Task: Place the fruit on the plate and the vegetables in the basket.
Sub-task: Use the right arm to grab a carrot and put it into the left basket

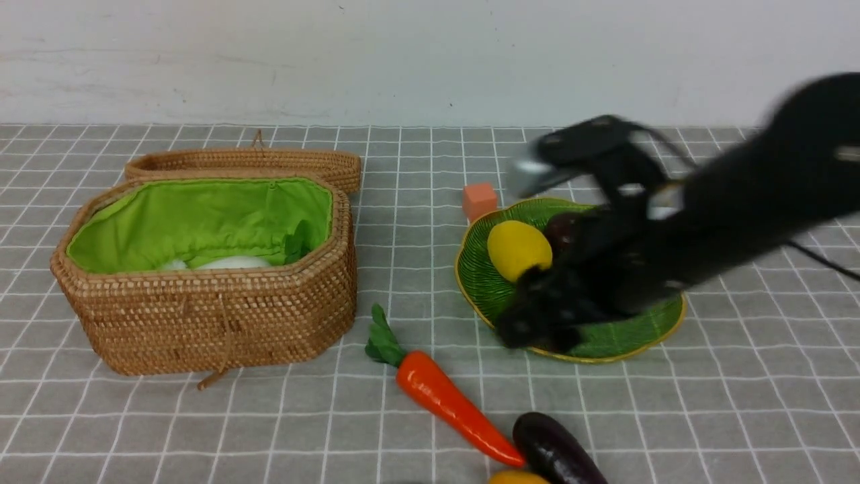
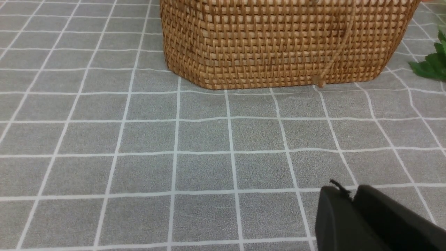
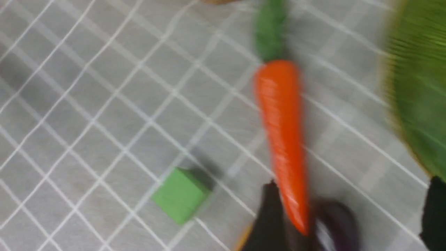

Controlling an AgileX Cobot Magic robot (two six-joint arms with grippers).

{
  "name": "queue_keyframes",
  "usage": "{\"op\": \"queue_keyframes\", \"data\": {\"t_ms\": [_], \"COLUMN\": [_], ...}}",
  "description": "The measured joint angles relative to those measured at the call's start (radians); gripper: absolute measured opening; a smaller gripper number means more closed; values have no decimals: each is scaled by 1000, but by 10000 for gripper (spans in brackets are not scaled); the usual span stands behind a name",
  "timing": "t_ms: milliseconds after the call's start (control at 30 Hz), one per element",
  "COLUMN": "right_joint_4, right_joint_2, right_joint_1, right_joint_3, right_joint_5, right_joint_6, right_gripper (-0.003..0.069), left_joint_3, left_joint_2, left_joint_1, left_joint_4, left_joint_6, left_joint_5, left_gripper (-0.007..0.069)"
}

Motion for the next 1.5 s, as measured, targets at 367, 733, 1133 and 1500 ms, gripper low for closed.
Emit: {"op": "queue_keyframes", "data": {"t_ms": [367, 733, 1133, 1500], "right_joint_4": [-68, -116, 62, 358], "right_joint_2": [438, 524, 417, 400], "right_joint_1": [79, 79, 79, 92], "right_joint_3": [-270, -316, -572, -671], "right_joint_5": [18, 52, 222, -98], "right_joint_6": [-29, -9, -116, -411], "right_gripper": [540, 342, 342, 342], "left_joint_3": [0, 0, 0, 0], "left_joint_2": [0, 0, 0, 0], "left_joint_1": [0, 0, 0, 0], "left_joint_4": [0, 0, 0, 0], "left_joint_6": [0, 0, 0, 0], "left_joint_5": [0, 0, 0, 0], "left_gripper": [74, 83, 92, 106]}}
